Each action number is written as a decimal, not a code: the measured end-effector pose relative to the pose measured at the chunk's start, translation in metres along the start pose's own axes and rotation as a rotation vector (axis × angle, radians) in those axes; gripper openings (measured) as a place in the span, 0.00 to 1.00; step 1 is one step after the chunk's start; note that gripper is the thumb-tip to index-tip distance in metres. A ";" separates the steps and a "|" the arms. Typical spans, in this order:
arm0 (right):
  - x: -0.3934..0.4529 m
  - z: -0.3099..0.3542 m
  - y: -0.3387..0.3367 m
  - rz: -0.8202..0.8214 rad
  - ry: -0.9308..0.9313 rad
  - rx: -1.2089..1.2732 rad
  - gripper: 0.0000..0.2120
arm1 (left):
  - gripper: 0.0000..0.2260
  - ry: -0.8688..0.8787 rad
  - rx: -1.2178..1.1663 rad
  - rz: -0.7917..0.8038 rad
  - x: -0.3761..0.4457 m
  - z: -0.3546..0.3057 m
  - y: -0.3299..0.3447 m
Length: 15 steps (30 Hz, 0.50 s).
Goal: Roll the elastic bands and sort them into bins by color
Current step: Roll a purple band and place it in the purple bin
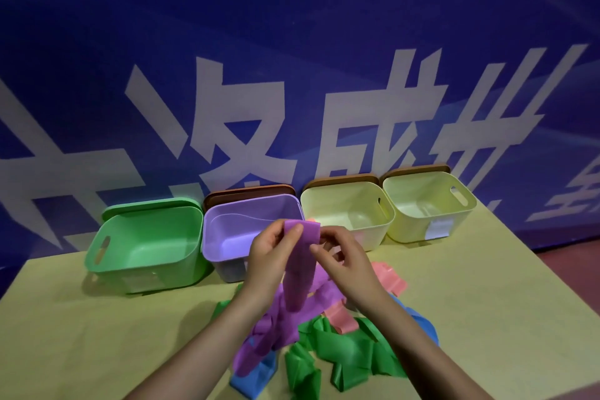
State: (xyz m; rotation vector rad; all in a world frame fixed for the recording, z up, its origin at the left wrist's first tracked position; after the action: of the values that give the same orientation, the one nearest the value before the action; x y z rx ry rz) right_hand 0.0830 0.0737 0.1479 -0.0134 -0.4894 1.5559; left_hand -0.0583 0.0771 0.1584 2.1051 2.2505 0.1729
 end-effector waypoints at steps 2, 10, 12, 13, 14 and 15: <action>0.001 0.000 0.003 0.034 -0.026 -0.057 0.19 | 0.07 -0.008 -0.036 0.006 -0.001 -0.004 0.002; 0.008 -0.001 0.010 0.032 0.035 0.124 0.15 | 0.08 -0.115 -0.150 0.015 0.007 0.006 0.004; 0.010 0.002 0.012 0.041 0.060 0.158 0.14 | 0.08 -0.174 -0.180 0.026 0.009 0.012 0.003; 0.012 0.003 0.012 0.045 0.072 0.179 0.13 | 0.08 -0.210 -0.189 0.046 0.009 0.017 0.005; 0.014 0.005 0.012 0.048 0.075 0.212 0.12 | 0.08 -0.243 -0.193 0.076 0.008 0.020 0.007; 0.015 0.007 0.013 0.050 0.083 0.253 0.11 | 0.08 -0.276 -0.202 0.100 0.007 0.023 0.010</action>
State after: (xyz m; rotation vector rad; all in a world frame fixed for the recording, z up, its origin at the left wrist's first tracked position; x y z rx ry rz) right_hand 0.0678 0.0861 0.1545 0.1040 -0.2259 1.6497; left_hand -0.0466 0.0857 0.1371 1.9983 1.8915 0.1023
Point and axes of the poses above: each hand's wrist, its own x-axis towards the middle knuckle, its own y-axis out of the palm, z = x × y, the point moved 8 cm from there along x, towards the middle knuckle, and after that the axes turned 1 degree about -y, right-handed, at the moved point
